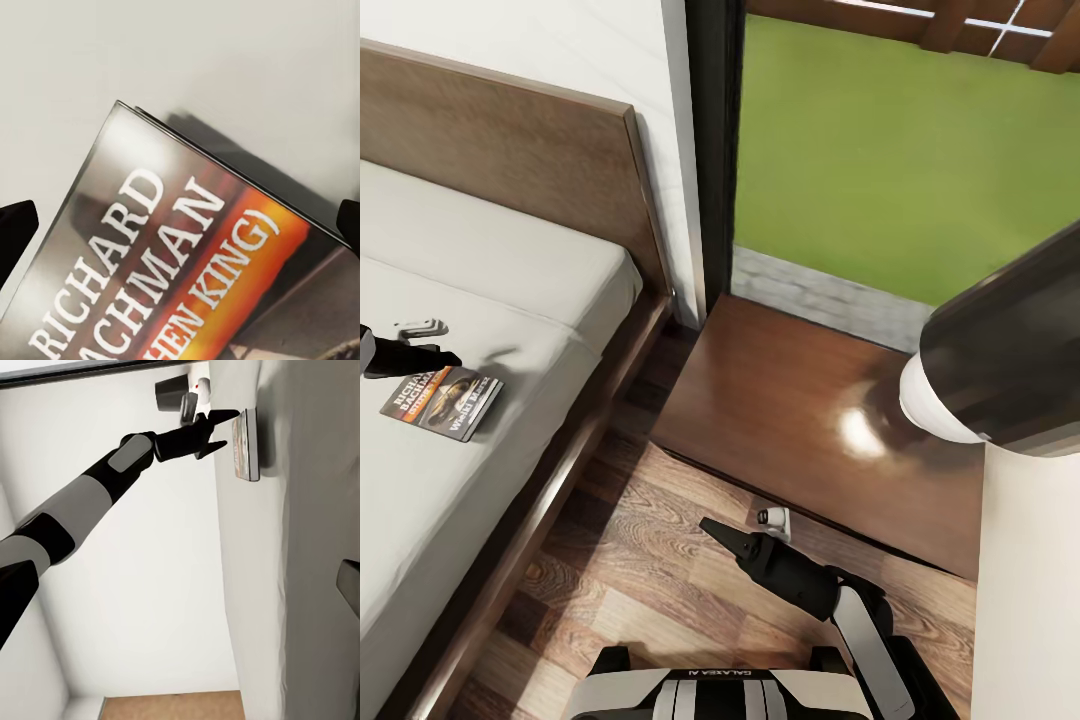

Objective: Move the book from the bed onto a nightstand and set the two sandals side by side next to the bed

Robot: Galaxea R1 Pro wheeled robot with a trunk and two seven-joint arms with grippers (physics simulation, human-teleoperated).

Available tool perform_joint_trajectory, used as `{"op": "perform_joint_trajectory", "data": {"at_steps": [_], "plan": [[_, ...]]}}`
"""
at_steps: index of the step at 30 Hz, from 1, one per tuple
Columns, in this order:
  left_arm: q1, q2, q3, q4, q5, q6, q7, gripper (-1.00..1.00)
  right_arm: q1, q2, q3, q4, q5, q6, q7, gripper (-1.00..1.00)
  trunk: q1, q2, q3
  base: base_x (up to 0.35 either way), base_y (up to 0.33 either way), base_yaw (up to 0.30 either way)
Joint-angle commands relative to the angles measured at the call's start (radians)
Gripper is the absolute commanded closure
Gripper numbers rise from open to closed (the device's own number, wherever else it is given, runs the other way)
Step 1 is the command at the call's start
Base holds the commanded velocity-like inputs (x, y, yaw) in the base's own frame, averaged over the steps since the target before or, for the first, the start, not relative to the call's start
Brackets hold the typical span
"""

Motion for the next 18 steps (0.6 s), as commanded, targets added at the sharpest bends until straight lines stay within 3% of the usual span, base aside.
{"op": "perform_joint_trajectory", "data": {"at_steps": [1, 18], "plan": [[-0.001, 0.0, 0.007, -0.002, -0.011, 0.003, -0.008, -1.0, 0.0, 0.0, 0.0, 0.0, -0.006, 0.006, -0.001, -1.0, 0.0, 0.0, 0.0, -0.015, 0.0, 0.0], [-0.001, 0.0, 0.007, -0.002, -0.011, 0.003, -0.008, -1.0, 0.0, 0.0, 0.0, 0.0, -0.006, 0.006, -0.001, -1.0, 0.0, 0.0, 0.0, -0.071, 0.0, 0.0]]}}
